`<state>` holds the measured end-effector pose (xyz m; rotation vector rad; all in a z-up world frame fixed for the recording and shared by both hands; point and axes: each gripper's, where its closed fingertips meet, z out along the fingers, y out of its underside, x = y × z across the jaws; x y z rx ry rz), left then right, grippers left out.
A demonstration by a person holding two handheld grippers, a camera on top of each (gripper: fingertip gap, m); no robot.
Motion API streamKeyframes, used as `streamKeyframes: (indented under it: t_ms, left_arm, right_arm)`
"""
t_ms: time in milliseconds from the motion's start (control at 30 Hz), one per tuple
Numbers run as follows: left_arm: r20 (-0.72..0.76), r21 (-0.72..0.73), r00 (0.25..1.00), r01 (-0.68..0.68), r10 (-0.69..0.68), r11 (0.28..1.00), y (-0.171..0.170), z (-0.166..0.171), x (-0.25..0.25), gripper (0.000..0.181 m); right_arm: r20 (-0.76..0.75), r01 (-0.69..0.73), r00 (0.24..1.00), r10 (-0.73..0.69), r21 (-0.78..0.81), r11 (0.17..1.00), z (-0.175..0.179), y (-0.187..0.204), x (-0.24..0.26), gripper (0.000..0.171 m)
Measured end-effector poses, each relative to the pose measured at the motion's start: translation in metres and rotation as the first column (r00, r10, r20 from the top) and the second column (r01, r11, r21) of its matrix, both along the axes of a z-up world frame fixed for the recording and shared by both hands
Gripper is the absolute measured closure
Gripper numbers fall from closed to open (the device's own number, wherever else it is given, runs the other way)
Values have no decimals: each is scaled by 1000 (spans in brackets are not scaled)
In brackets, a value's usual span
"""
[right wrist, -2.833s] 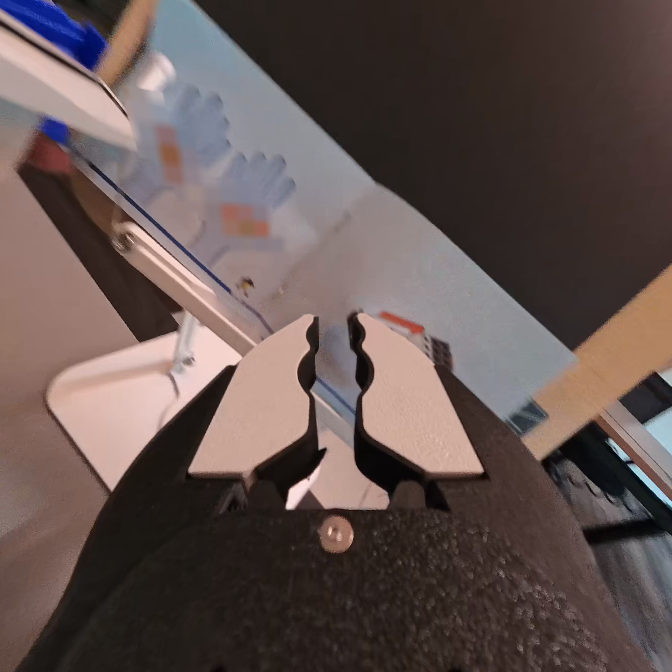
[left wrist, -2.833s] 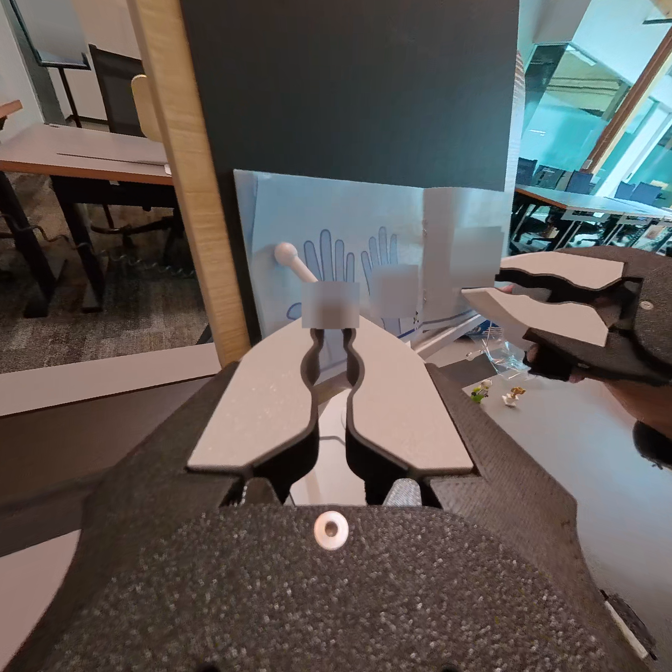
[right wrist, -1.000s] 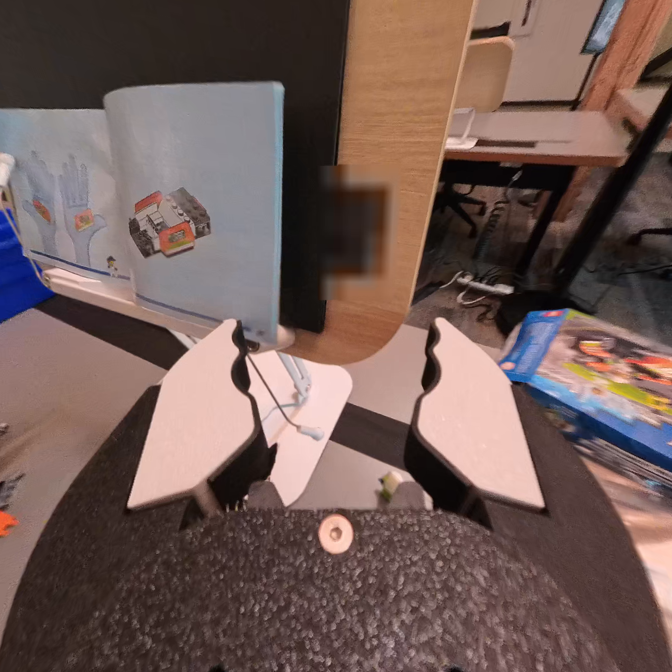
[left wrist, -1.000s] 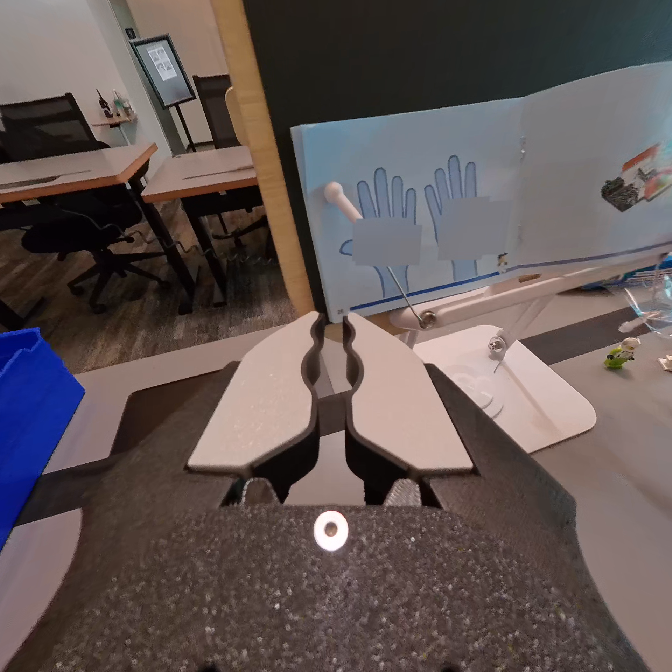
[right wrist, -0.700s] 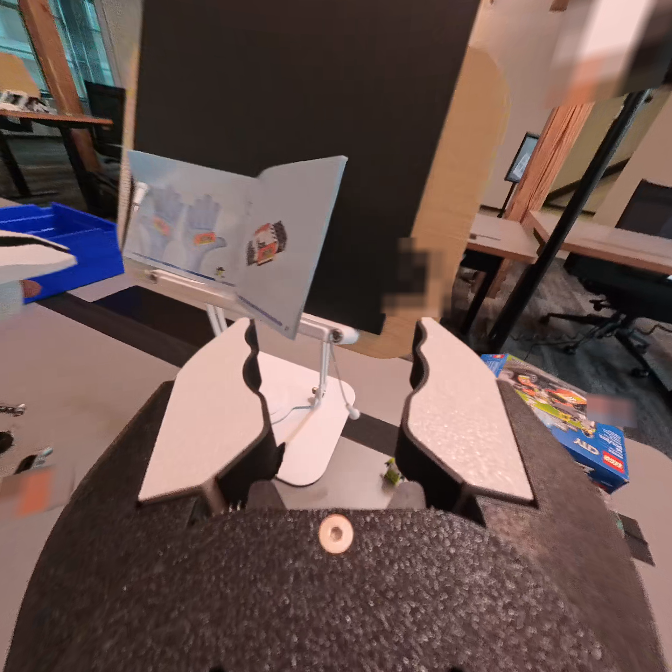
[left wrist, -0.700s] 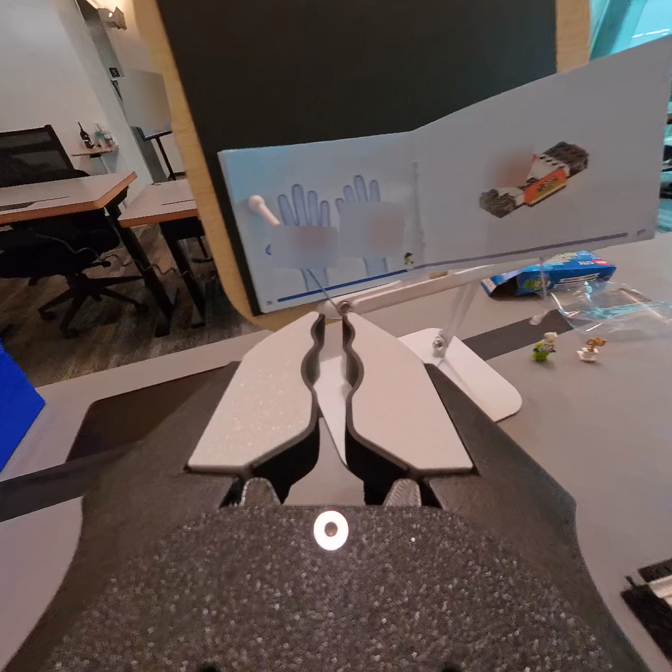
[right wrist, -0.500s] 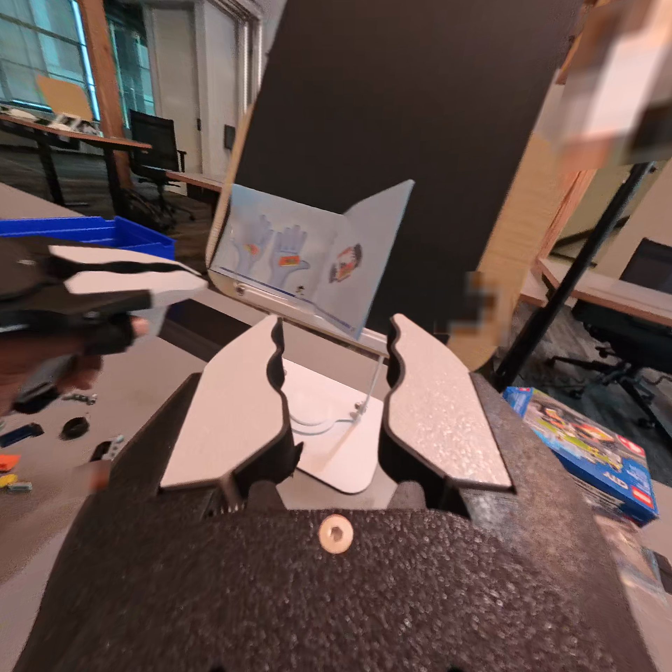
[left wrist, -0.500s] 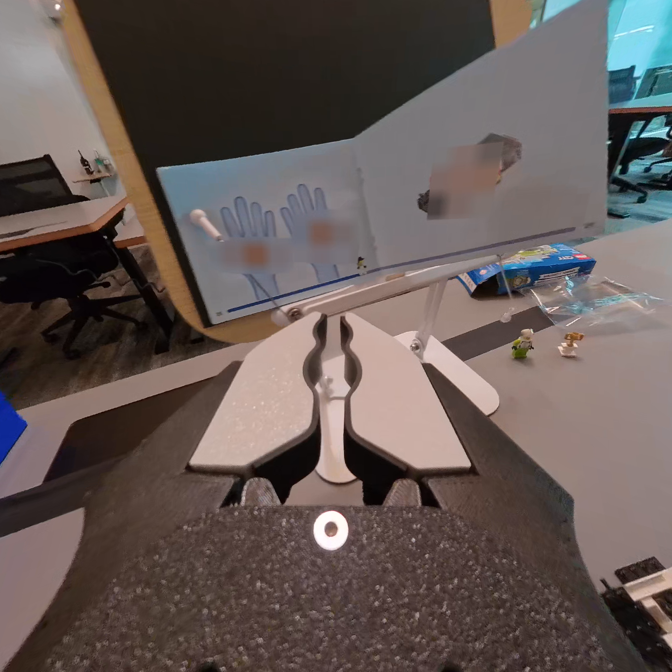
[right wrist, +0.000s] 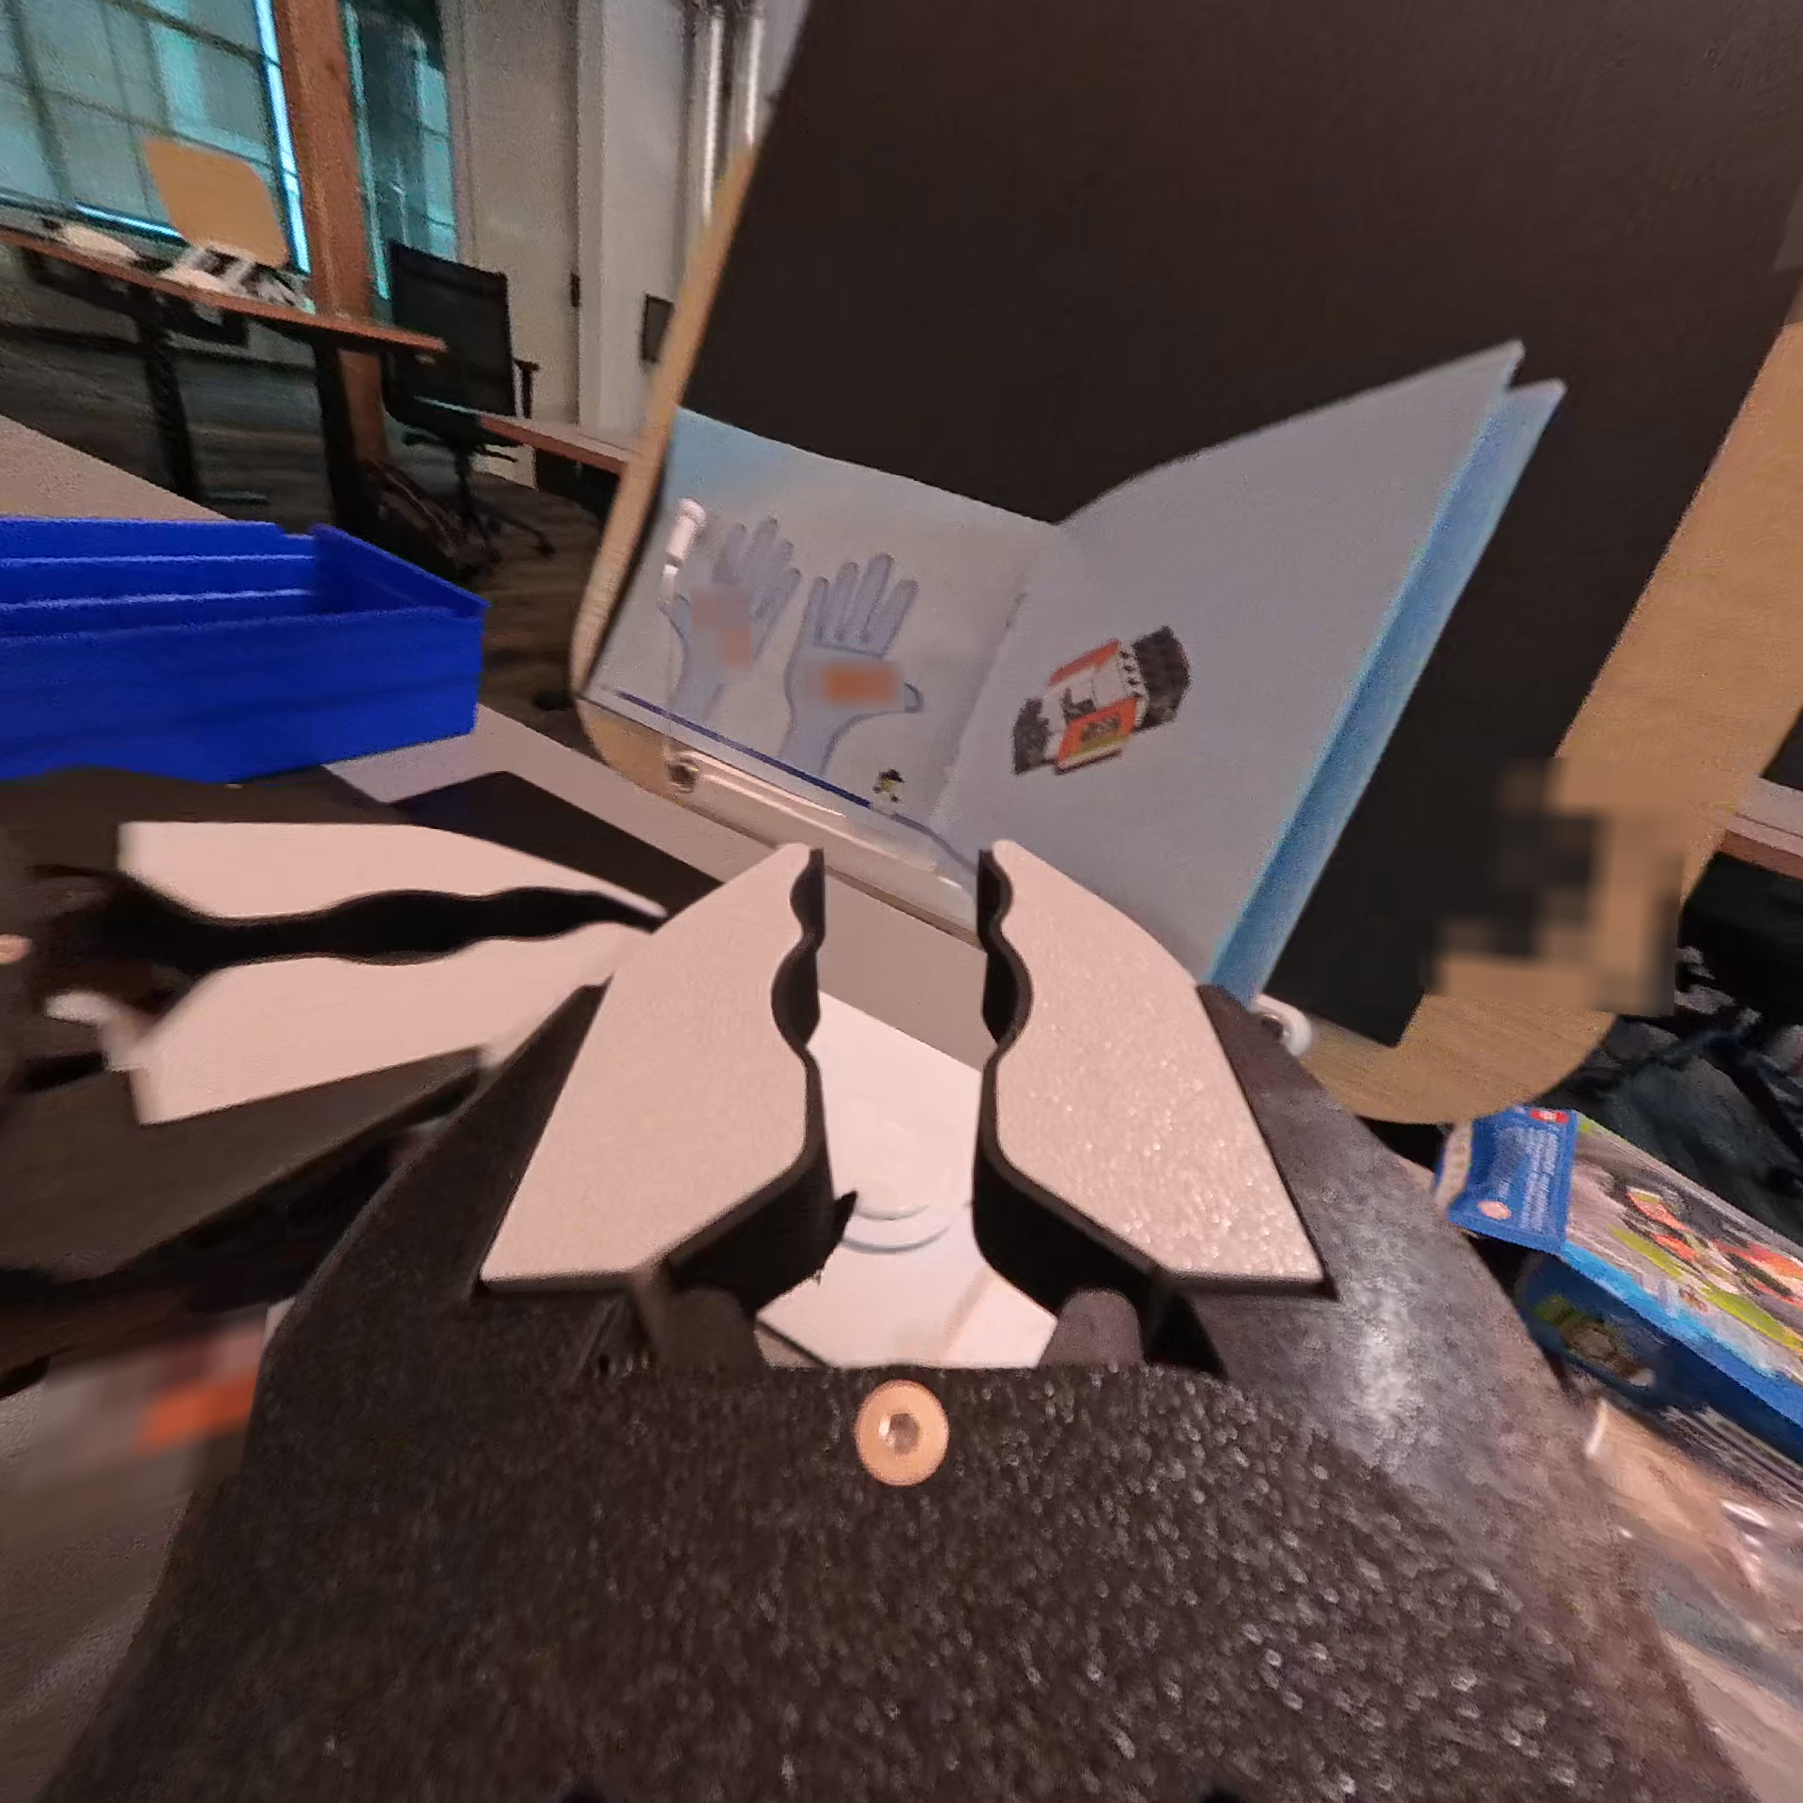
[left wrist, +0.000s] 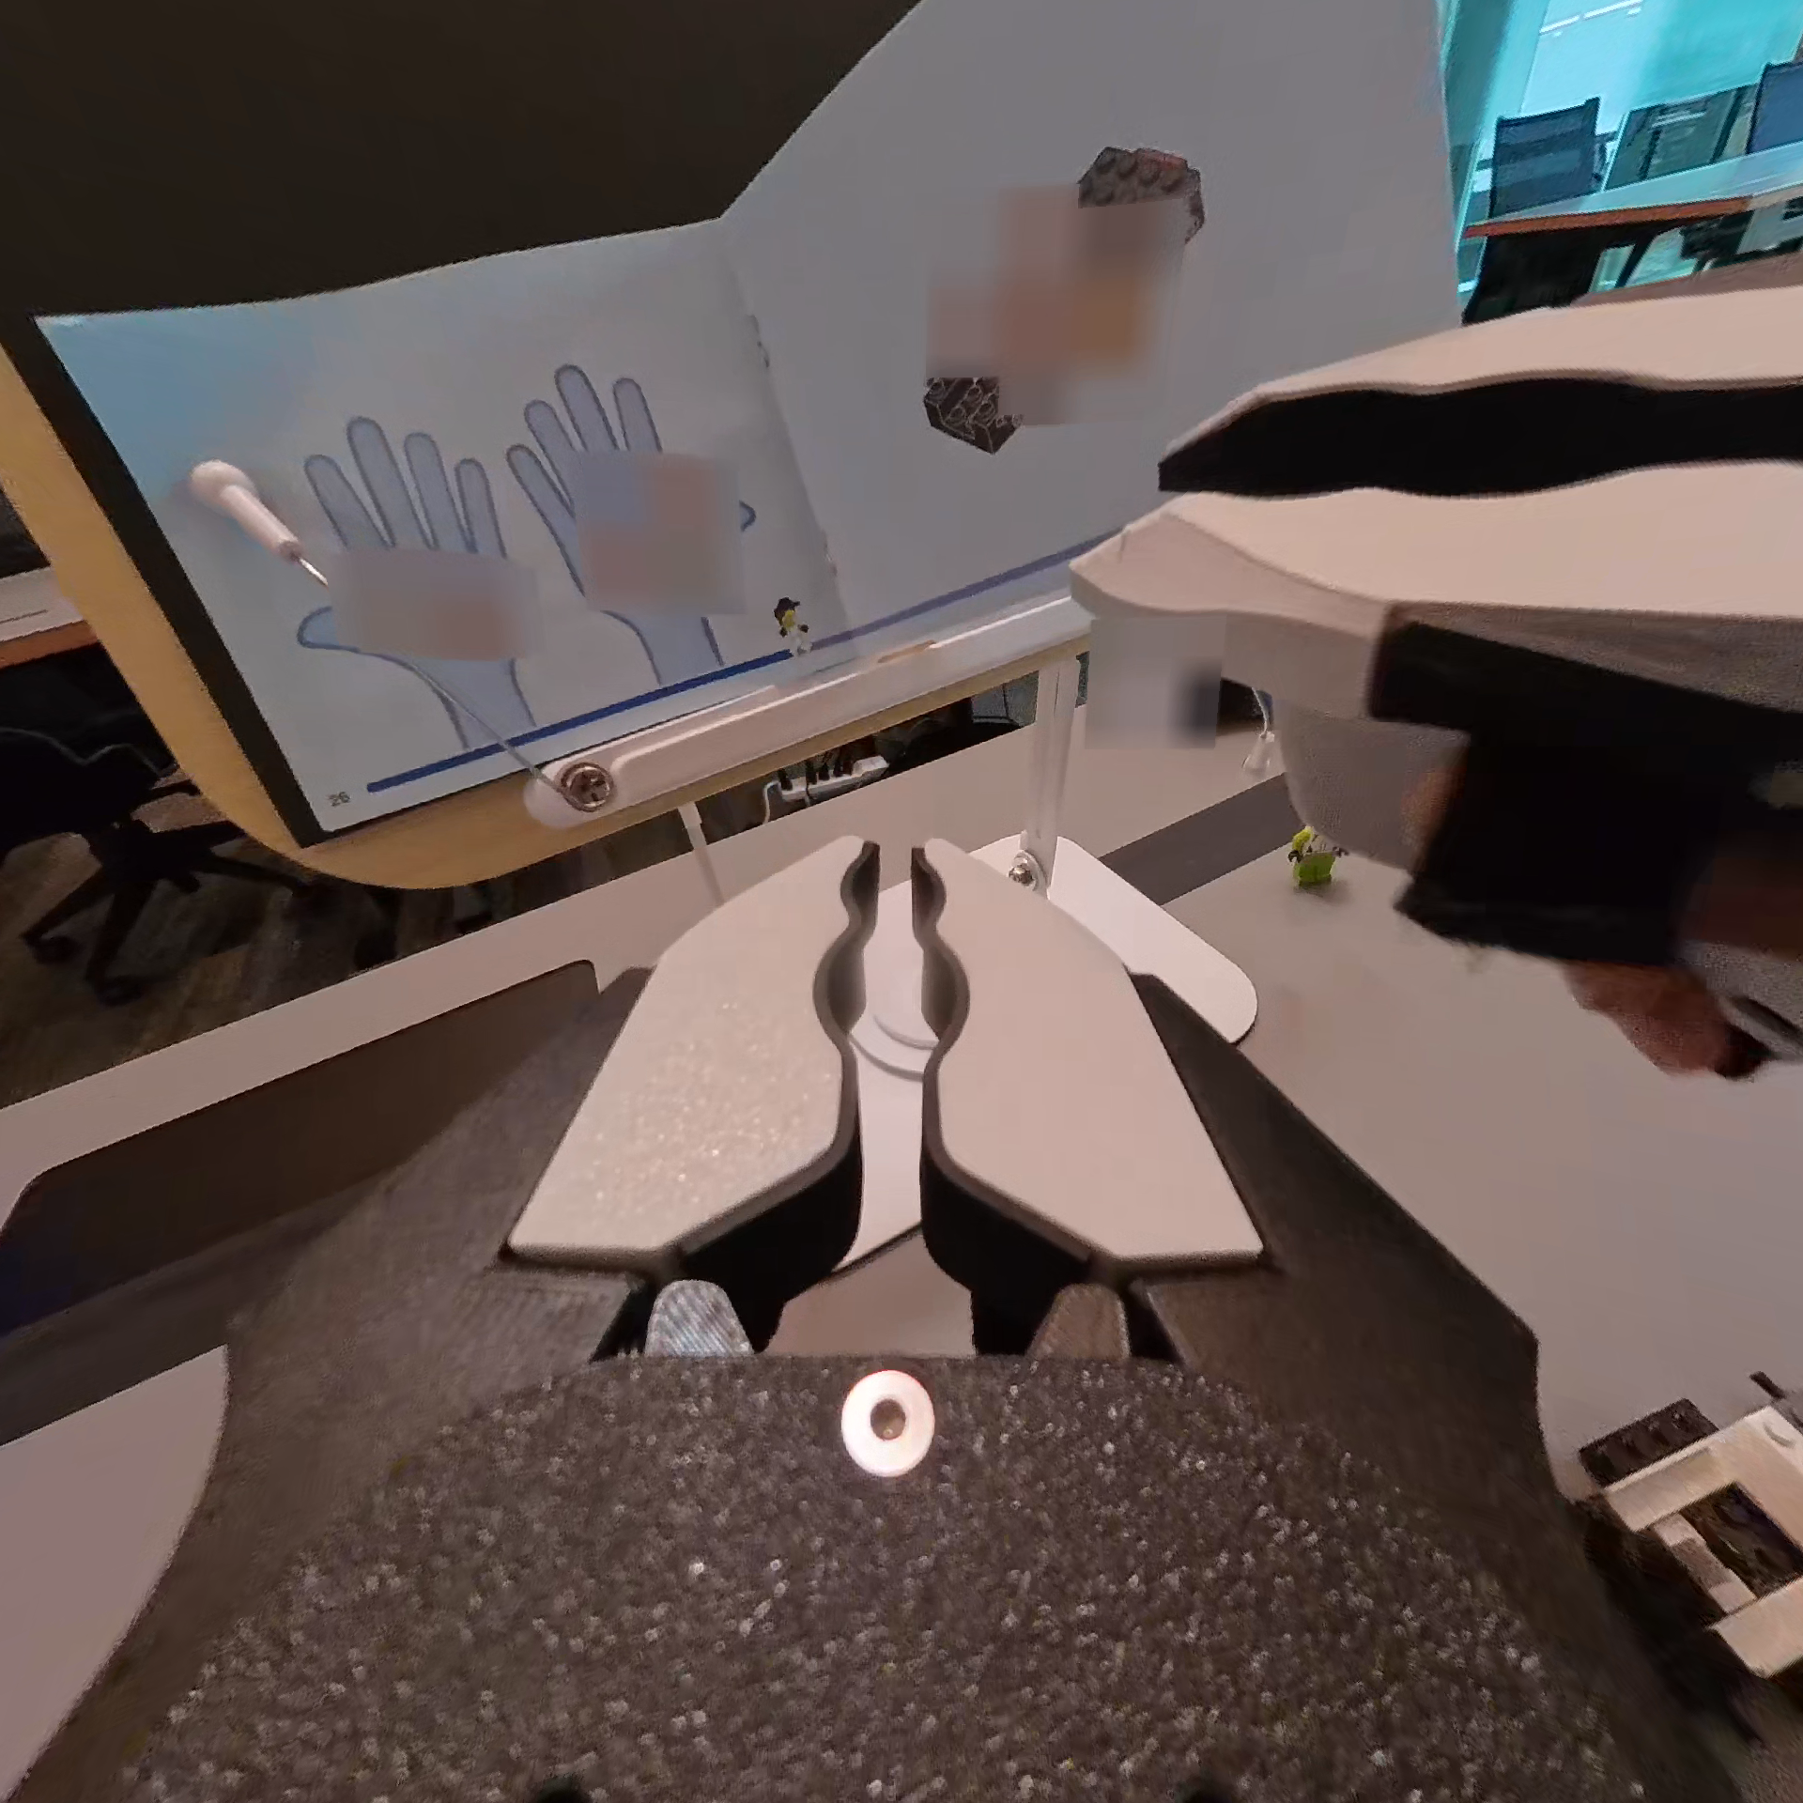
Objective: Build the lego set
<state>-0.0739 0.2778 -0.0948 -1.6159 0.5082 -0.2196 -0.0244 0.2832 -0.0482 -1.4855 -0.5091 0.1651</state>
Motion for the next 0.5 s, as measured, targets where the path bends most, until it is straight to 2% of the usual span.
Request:
streamKeyframes:
  t_ms: [200, 333, 400, 500]
  left_arm:
    - [-1, -15, 1000, 8, -8, 1000, 2, -7, 0, 175]
    - [-5, -26, 1000, 11, -11, 1000, 4, -12, 0, 175]
    - [-8, -31, 1000, 13, -13, 999, 5, -15, 1, 175]
    - [-10, -37, 1000, 20, -20, 999, 5, -18, 3, 175]
  right_arm:
    - [53, 135, 990, -130, -95, 986, -14, 56, 49, 139]
    - [83, 183, 982, -173, -149, 972, -23, 77, 75, 134]
    - [64, 175, 984, -167, -144, 974, -23, 80, 79, 131]
    - [129, 219, 969, -209, -64, 974, -17, 86, 89, 131]
